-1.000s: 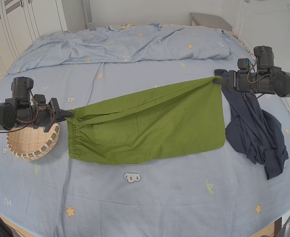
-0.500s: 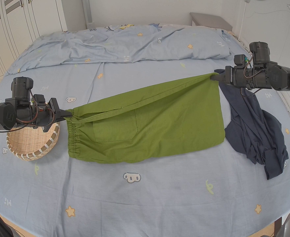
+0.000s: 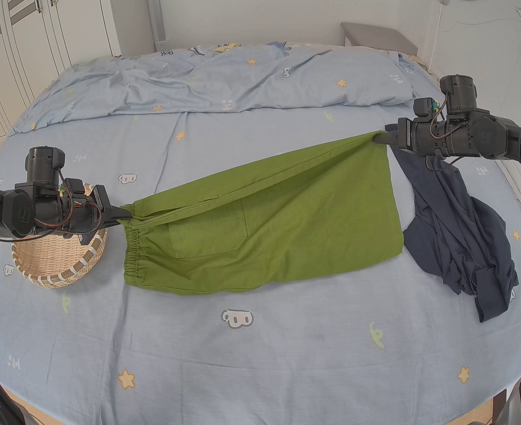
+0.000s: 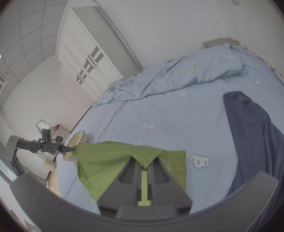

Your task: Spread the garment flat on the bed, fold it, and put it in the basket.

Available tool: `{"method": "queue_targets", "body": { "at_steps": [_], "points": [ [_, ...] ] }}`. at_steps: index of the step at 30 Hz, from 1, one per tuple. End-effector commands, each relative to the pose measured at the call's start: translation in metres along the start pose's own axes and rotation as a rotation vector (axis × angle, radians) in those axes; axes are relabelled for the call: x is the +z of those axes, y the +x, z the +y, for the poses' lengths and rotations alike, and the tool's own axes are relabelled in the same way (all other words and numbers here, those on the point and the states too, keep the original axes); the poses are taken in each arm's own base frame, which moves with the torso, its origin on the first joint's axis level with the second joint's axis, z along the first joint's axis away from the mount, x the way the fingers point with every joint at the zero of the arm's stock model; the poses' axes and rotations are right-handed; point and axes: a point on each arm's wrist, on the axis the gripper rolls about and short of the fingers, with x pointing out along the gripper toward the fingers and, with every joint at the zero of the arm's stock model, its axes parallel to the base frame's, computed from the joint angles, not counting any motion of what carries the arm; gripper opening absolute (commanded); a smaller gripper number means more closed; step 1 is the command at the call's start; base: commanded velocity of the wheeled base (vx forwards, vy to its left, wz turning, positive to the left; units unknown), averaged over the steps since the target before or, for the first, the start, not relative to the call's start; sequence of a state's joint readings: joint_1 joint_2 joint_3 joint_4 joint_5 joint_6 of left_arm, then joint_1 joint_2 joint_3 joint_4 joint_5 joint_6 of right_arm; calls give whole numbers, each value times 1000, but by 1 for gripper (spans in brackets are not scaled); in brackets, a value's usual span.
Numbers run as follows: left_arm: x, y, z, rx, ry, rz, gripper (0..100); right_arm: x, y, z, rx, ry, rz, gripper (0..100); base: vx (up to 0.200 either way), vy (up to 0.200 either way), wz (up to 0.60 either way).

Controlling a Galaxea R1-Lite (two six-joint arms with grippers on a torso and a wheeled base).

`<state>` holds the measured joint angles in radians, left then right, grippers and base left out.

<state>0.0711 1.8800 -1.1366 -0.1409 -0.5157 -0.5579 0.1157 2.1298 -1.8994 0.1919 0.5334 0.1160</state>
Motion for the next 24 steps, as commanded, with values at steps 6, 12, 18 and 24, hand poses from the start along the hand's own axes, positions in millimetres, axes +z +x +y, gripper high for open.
{"method": "queue_targets", "body": {
  "at_steps": [6,12,18,24],
  "points": [
    [3,1,5,10,-9,-6,0,-2,12,-6,-18,4,6,0,0,0,0],
    [3,2,6,11,-11,-3,0,-6,18,-8,-17,10,21,0,0,0,0],
    [3,3,7,11,-11,-3,0,-8,20,-9,-21,12,24,0,0,0,0],
    [4,10,9,13,-13,7,0,-12,26,-13,-22,19,34,0,0,0,0]
  ]
}}
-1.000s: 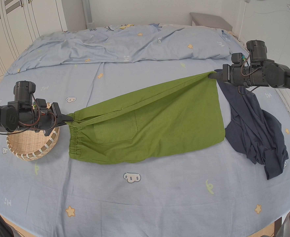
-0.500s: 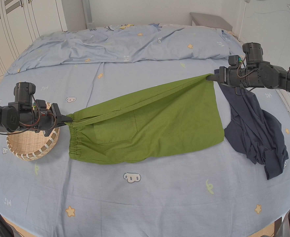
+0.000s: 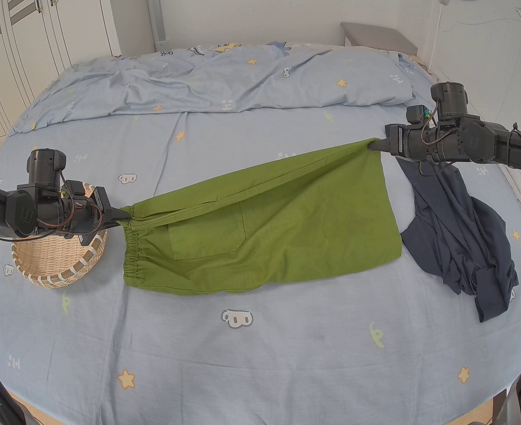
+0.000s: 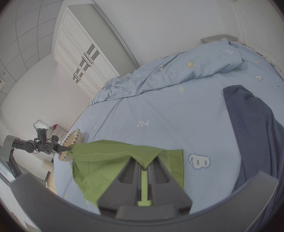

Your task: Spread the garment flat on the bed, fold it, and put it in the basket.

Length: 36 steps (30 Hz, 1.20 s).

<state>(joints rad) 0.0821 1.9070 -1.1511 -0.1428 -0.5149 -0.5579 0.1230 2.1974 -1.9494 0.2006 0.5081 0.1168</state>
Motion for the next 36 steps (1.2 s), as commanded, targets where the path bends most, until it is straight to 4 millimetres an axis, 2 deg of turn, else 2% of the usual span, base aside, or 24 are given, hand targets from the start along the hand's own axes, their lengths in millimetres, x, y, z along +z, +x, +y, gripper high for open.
{"method": "queue_targets", "body": {
  "at_steps": [1,9,10,12,13,24,28,29,30,32,33,34,36],
  "points": [
    [1,5,2,2,-3,8,0,-5,6,-3,1,7,12,0,0,0,0],
    [2,6,1,-1,0,5,0,-6,8,-5,-1,12,13,0,0,0,0],
    [2,6,0,-2,1,5,100,-7,10,-6,-1,15,18,0,0,0,0],
    [3,8,1,-2,1,5,100,-9,12,-7,0,17,24,0,0,0,0],
    [4,9,1,-3,2,2,100,-10,13,-8,1,18,24,100,0,0,0],
    [6,4,-8,-24,20,-17,100,-13,12,-8,0,32,43,100,0,0,0],
    [6,-26,-30,-67,44,-63,100,-13,-6,3,-2,37,48,100,0,0,0],
    [5,-27,-33,-74,46,-63,100,-14,-7,3,-2,38,51,100,0,0,0],
    [-2,-28,-46,-100,58,-51,100,-20,-14,6,-3,48,71,100,0,0,0],
    [-2,-28,-46,-100,58,-51,100,-20,-14,6,-3,48,71,100,0,0,0],
    [-15,-27,-64,-143,68,-17,100,-32,-36,17,-3,64,91,100,0,0,0],
    [-15,-27,-64,-143,68,-17,100,-32,-36,17,-3,64,91,100,0,0,0],
    [-28,-18,-76,-167,89,30,100,-53,-48,22,4,73,77,100,0,0,0]
  ]
}}
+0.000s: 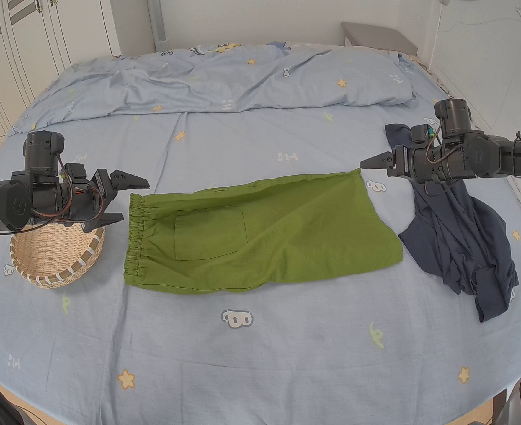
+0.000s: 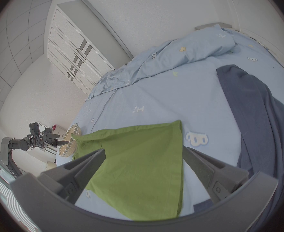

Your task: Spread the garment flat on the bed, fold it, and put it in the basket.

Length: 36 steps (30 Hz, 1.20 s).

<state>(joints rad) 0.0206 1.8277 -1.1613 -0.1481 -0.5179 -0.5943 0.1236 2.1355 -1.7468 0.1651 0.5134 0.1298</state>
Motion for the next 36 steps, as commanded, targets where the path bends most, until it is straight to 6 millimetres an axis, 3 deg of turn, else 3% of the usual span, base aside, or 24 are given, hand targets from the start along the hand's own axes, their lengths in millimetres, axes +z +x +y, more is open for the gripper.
{"method": "queue_targets", "body": {
  "at_steps": [1,8,10,11,12,17,27,36],
  "points": [
    [-27,4,-40,-87,47,71,100,-34,-43,20,13,12,-28,100,0,0,0],
    [-42,43,-31,-44,37,138,100,-58,-47,12,45,62,-94,100,0,0,0],
    [-49,68,-25,-37,45,149,100,-59,-50,5,40,67,-112,100,0,0,0],
    [-49,69,-24,-37,46,149,100,-59,-49,5,41,67,-110,100,0,0,0],
    [-49,89,-17,-22,52,123,100,-60,-51,3,37,70,-110,100,0,0,0],
    [-38,117,-5,31,61,40,100,-61,-52,3,39,70,-112,100,0,0,0],
    [-1,113,-12,-15,-9,-152,100,-63,-50,3,40,65,-104,100,0,0,0],
    [16,109,0,-14,-43,-247,100,-64,-48,2,37,67,-99,100,0,0,0]
  ]
}}
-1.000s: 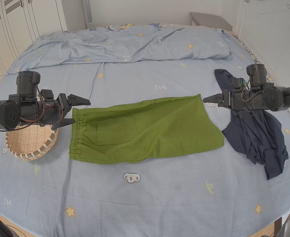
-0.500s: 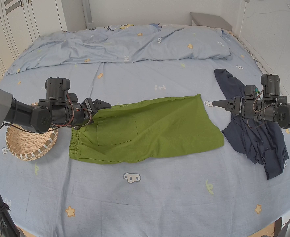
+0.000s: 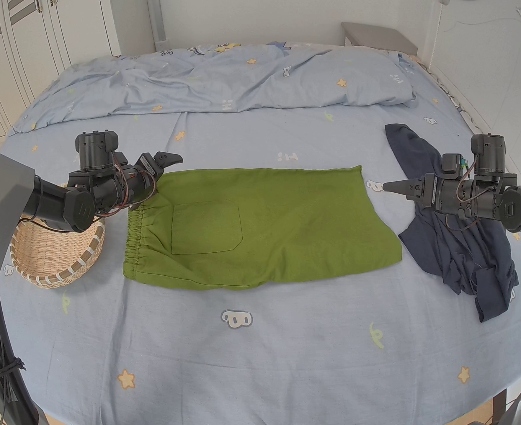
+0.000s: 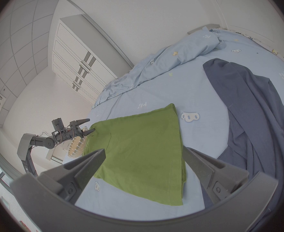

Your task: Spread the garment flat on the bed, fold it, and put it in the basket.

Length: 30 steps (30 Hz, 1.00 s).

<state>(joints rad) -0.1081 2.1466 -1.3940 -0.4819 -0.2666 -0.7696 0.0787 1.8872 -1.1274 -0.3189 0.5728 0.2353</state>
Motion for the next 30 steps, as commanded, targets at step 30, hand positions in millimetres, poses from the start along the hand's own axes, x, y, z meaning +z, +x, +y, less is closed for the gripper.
{"method": "queue_targets", "body": {
  "at_steps": [30],
  "points": [
    [-12,-112,14,84,-54,48,100,-5,1,3,7,-3,14,100,0,0,0]
  ]
}}
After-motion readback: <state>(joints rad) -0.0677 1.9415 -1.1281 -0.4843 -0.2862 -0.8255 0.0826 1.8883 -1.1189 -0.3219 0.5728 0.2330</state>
